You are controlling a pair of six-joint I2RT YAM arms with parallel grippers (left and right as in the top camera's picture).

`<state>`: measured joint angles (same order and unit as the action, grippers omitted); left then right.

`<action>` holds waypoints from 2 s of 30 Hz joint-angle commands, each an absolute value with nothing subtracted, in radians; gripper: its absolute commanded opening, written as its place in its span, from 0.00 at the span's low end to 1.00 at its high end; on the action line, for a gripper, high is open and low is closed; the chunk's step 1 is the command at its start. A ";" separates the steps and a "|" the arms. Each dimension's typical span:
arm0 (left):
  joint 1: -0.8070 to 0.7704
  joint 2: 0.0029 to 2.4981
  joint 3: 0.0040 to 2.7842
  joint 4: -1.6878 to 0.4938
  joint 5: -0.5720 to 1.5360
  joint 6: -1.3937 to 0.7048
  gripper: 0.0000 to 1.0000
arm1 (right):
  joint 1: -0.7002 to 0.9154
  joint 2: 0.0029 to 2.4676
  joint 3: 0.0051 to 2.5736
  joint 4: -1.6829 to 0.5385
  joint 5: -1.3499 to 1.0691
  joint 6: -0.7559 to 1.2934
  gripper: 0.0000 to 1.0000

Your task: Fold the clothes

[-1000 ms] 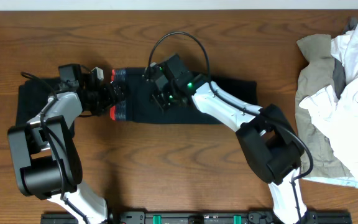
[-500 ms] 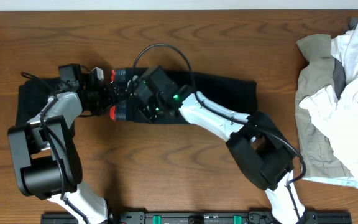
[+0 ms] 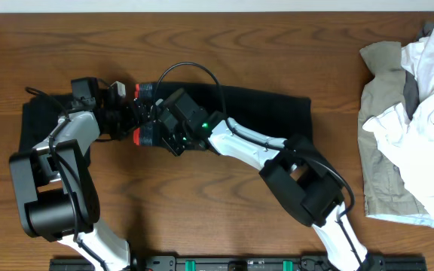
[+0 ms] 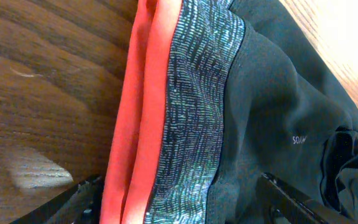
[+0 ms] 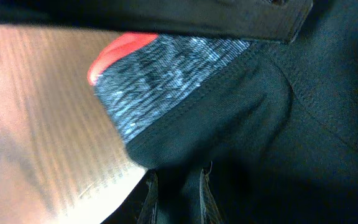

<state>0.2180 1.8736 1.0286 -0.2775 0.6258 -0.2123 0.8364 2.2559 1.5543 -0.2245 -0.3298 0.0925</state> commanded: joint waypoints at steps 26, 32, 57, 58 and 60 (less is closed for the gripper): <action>0.220 1.915 0.999 -0.308 0.558 -0.214 0.15 | 0.853 2.323 1.555 -0.198 -0.319 0.161 0.22; 0.220 1.915 0.999 -0.305 0.558 -0.214 0.06 | 0.854 2.323 1.555 -0.198 -0.322 0.161 0.21; 0.344 1.668 1.088 -0.429 0.322 -0.151 0.06 | 0.547 1.859 1.557 -0.631 -0.178 0.160 0.32; 0.344 1.666 1.103 -0.447 0.298 -0.145 0.06 | 0.521 1.848 1.557 -0.672 -0.162 0.160 0.32; 0.344 1.666 1.142 -0.493 0.245 -0.123 0.06 | 0.467 1.832 1.558 -0.749 -0.131 0.160 0.32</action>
<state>0.3420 1.6840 1.0798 -0.4667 0.3531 -0.1734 0.5220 1.8450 1.5585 -0.6910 -0.2016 0.1532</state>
